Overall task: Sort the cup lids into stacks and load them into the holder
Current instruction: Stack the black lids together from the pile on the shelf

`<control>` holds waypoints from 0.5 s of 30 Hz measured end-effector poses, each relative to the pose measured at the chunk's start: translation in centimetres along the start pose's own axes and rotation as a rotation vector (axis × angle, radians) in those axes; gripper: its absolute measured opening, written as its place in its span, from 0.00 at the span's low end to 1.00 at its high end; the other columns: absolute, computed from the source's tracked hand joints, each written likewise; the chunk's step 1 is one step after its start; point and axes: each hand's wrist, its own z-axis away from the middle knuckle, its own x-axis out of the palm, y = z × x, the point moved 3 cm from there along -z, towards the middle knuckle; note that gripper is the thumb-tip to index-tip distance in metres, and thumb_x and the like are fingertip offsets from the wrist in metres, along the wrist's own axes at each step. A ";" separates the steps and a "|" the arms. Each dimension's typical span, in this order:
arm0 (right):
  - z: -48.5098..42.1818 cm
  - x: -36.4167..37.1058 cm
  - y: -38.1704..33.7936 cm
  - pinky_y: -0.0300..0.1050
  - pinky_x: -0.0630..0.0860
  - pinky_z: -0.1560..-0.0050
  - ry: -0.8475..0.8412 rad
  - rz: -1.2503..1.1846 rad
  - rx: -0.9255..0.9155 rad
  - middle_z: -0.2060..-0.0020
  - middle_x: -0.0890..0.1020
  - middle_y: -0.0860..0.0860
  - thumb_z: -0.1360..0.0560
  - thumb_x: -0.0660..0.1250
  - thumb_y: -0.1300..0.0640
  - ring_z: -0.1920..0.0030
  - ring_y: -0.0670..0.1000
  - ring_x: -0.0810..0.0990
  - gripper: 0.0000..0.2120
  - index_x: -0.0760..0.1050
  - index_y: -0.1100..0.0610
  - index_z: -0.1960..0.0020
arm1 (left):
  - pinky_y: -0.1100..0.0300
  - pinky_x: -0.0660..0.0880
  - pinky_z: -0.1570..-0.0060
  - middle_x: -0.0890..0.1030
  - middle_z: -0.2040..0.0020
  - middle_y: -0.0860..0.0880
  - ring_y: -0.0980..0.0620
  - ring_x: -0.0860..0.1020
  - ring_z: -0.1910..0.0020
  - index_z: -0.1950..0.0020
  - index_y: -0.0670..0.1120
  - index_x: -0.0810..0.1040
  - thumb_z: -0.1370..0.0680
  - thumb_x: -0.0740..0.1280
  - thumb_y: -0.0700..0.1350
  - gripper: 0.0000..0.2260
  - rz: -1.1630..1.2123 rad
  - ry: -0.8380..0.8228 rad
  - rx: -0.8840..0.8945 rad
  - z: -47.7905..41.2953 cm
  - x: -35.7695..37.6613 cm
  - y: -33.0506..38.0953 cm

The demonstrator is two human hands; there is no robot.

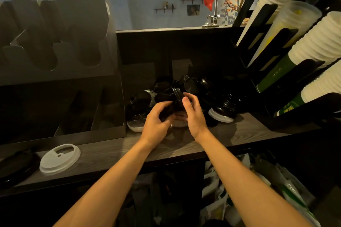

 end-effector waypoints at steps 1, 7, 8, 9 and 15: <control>0.0 0.0 0.0 0.52 0.82 0.45 0.007 -0.030 0.010 0.38 0.78 0.54 0.16 0.59 0.46 0.43 0.55 0.83 0.14 0.69 0.48 0.33 | 0.65 0.76 0.38 0.80 0.39 0.57 0.62 0.78 0.38 0.32 0.52 0.76 0.19 0.69 0.39 0.17 0.021 0.035 -0.007 0.0 0.0 0.3; 0.5 -0.3 -0.5 0.46 0.75 0.35 0.109 0.248 -0.149 0.34 0.73 0.44 0.24 0.67 0.37 0.36 0.42 0.74 0.30 0.64 0.46 0.27 | 0.59 0.81 0.59 0.84 0.54 0.52 0.54 0.84 0.52 0.44 0.49 0.79 0.17 0.65 0.52 0.08 0.190 0.240 -0.108 0.0 -1.0 0.8; 0.6 -0.3 -0.6 0.42 0.72 0.35 0.108 0.301 -0.177 0.31 0.72 0.43 0.25 0.68 0.37 0.33 0.42 0.72 0.32 0.63 0.45 0.26 | 0.55 0.82 0.61 0.84 0.55 0.49 0.49 0.85 0.53 0.45 0.47 0.81 0.17 0.64 0.54 0.11 0.260 0.246 -0.160 0.0 -1.2 0.5; 0.7 -0.1 -0.7 0.39 0.69 0.34 0.094 0.349 -0.196 0.29 0.70 0.42 0.26 0.71 0.38 0.31 0.41 0.70 0.34 0.62 0.45 0.25 | 0.51 0.82 0.60 0.85 0.56 0.47 0.45 0.85 0.53 0.47 0.47 0.82 0.17 0.64 0.55 0.14 0.314 0.263 -0.198 0.0 -1.4 0.4; 0.8 0.9 -0.5 0.40 0.70 0.33 -0.021 0.653 -0.396 0.28 0.69 0.44 0.27 0.74 0.44 0.28 0.44 0.67 0.38 0.63 0.50 0.23 | 0.37 0.76 0.38 0.85 0.47 0.43 0.40 0.82 0.43 0.45 0.46 0.83 0.16 0.61 0.57 0.18 0.436 0.295 -0.275 -0.4 -1.6 -0.3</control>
